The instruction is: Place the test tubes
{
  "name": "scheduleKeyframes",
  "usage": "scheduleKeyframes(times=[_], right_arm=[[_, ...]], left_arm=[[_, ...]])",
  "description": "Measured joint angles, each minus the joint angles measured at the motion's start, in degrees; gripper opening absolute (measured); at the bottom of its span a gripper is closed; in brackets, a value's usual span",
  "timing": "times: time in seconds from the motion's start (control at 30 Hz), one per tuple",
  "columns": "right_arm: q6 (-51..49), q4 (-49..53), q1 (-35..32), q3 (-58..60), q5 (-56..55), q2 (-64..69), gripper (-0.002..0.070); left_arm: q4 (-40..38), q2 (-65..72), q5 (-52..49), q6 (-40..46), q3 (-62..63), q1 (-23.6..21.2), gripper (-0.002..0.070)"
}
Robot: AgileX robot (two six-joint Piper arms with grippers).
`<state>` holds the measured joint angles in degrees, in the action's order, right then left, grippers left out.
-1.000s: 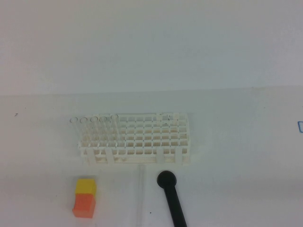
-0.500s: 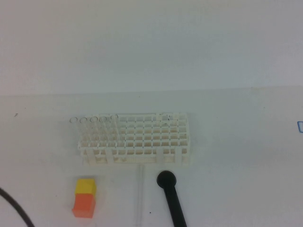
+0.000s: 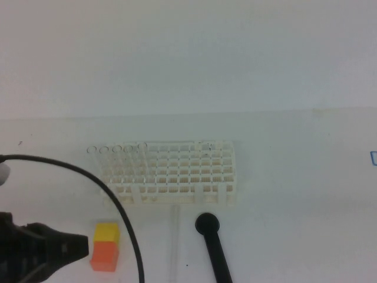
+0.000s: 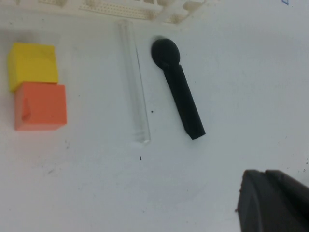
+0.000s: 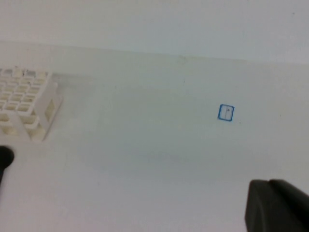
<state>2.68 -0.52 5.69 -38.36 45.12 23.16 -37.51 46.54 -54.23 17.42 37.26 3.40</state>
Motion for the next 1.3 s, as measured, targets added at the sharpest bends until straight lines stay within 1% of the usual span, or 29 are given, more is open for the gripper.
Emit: scheduleKeyframes(times=[0.07, 0.13, 0.2, 0.27, 0.37, 0.5, 0.53, 0.63, 0.73, 0.8, 0.87, 1.0, 1.07, 1.13, 1.3], right_arm=[[0.0, 0.0, 0.0, 0.0, 0.8, 0.0, -0.0001], [0.0, 0.0, 0.0, 0.0, 1.6, 0.0, -0.0001], [0.0, 0.0, 0.0, 0.0, 1.8, 0.0, -0.0001], [0.0, 0.0, 0.0, 0.0, 2.1, 0.0, -0.0001], [0.0, 0.0, 0.0, 0.0, 2.4, 0.0, -0.0001], [0.0, 0.0, 0.0, 0.0, 2.8, 0.0, -0.0001], [0.0, 0.0, 0.0, 0.0, 3.1, 0.0, -0.0001], [-0.1, -0.2, 0.0, 0.0, 4.3, 0.0, -0.0001], [-0.3, -0.6, 0.0, 0.0, 5.5, 0.0, -0.0001], [-0.3, -1.0, 0.0, 0.0, 5.7, 0.0, -0.0001], [-0.3, -1.3, 0.0, 0.0, 5.9, 0.0, -0.0001], [-0.3, -1.4, 0.0, 0.0, 5.9, 0.0, -0.0001], [-0.3, -1.5, 0.0, 0.0, 6.3, 0.0, -0.0001], [-0.3, -1.5, 0.0, 0.0, 6.7, 0.0, -0.0001], [-0.3, -1.5, 0.0, 0.0, 7.1, 0.0, -0.0001]], left_arm=[[-2.0, 3.4, 1.4, 2.7, 0.0, 0.1, -0.0001], [-1.8, 6.3, 3.4, 3.4, 0.0, 1.7, -0.0001], [-0.1, 8.2, 6.0, 2.6, 0.0, 4.9, -0.0001], [2.9, 10.1, 9.5, -0.6, 0.1, 9.2, -0.0001], [7.8, 12.6, 16.0, -7.8, 0.1, 17.4, -0.0001], [18.9, 16.8, 24.6, -21.5, 0.1, 28.6, -0.0001], [22.3, 18.2, 26.6, -25.7, 0.1, 30.7, -0.0001], [31.1, 22.8, 30.3, -35.9, 0.4, 35.1, -0.0001], [35.7, 27.7, 30.0, -41.9, 1.8, 37.5, 0.0001], [36.4, 30.9, 29.0, -42.5, 3.3, 38.4, 0.0022], [36.5, 33.8, 28.5, -42.5, 5.4, 39.0, 0.0071], [36.3, 39.3, 27.9, -42.6, 9.2, 40.0, 0.0230], [35.9, 41.6, 26.6, -43.0, 11.0, 40.0, 0.0282], [35.9, 43.8, 24.8, -44.4, 12.5, 40.0, 0.0309], [36.1, 47.9, 24.8, -46.4, 13.5, 40.0, 0.0326]])
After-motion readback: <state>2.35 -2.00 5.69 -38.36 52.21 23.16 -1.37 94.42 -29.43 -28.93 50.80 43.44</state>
